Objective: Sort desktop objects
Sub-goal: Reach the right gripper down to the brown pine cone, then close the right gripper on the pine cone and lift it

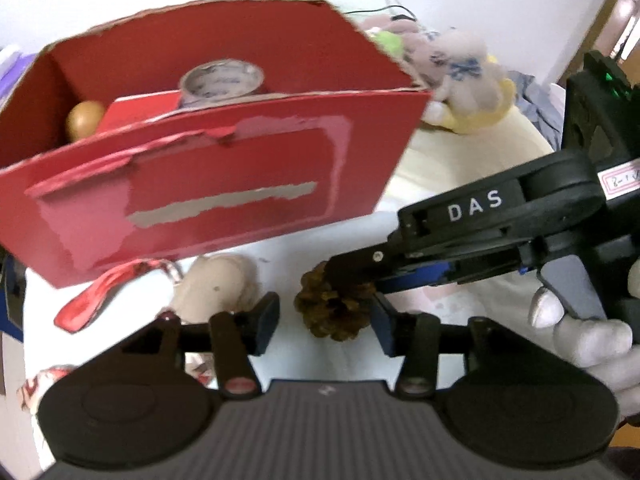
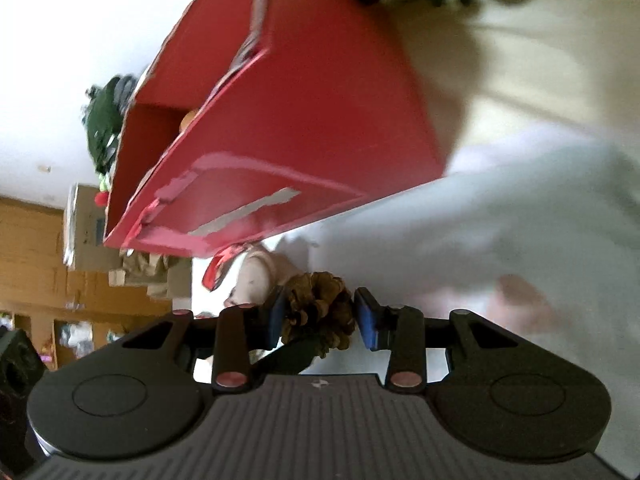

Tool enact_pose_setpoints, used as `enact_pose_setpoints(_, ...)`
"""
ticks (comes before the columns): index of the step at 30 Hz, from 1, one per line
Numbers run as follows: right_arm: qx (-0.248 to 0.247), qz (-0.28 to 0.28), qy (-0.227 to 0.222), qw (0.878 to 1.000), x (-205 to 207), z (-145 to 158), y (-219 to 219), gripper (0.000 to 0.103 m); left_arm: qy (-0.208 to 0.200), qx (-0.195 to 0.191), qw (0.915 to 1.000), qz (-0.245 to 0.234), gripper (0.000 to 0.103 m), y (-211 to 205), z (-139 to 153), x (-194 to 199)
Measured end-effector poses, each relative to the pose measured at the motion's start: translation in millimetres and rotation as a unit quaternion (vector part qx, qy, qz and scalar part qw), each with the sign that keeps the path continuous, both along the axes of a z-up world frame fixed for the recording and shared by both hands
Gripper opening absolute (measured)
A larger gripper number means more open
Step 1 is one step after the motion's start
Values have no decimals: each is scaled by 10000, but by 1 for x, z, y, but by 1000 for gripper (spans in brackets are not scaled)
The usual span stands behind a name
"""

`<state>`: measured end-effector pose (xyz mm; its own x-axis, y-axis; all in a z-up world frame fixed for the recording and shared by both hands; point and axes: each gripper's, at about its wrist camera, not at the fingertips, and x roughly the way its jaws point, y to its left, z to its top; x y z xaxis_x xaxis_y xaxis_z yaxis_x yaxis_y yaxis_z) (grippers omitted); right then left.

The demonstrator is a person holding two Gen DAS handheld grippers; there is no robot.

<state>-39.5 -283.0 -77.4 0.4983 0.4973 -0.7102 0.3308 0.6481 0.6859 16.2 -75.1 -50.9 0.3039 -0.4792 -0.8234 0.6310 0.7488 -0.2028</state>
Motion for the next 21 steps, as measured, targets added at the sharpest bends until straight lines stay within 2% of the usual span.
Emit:
enact_pose_setpoints(1, 16, -50, 2, 10000, -2, 0, -4, 40, 12, 12, 10000, -66, 50, -5, -1, -1)
enact_pose_setpoints(3, 87, -131, 1, 9999, -8, 1, -8, 40, 46, 52, 9998, -184, 40, -15, -2, 0)
enact_pose_setpoints(5, 147, -213, -6, 9997, -14, 1, -10, 40, 53, 50, 9996, -281, 36, -25, -2, 1)
enact_pose_setpoints(11, 70, -568, -109, 9983, -30, 20, -24, 40, -165, -221, 9979, -588, 35, -45, 23, -5)
enact_pose_setpoints(14, -133, -721, -373, 9966, -40, 46, -33, 40, -396, -494, 9952, -747, 35, -53, 50, -5)
enact_pose_setpoints(17, -400, -839, -739, 9929, -44, 80, -41, 40, -846, -718, 9899, -884, 35, -59, 82, -7)
enact_pose_setpoints(21, -656, -816, -1209, 9871, -34, 123, -51, 40, -1243, -1031, 9835, -815, 35, -57, 119, 11)
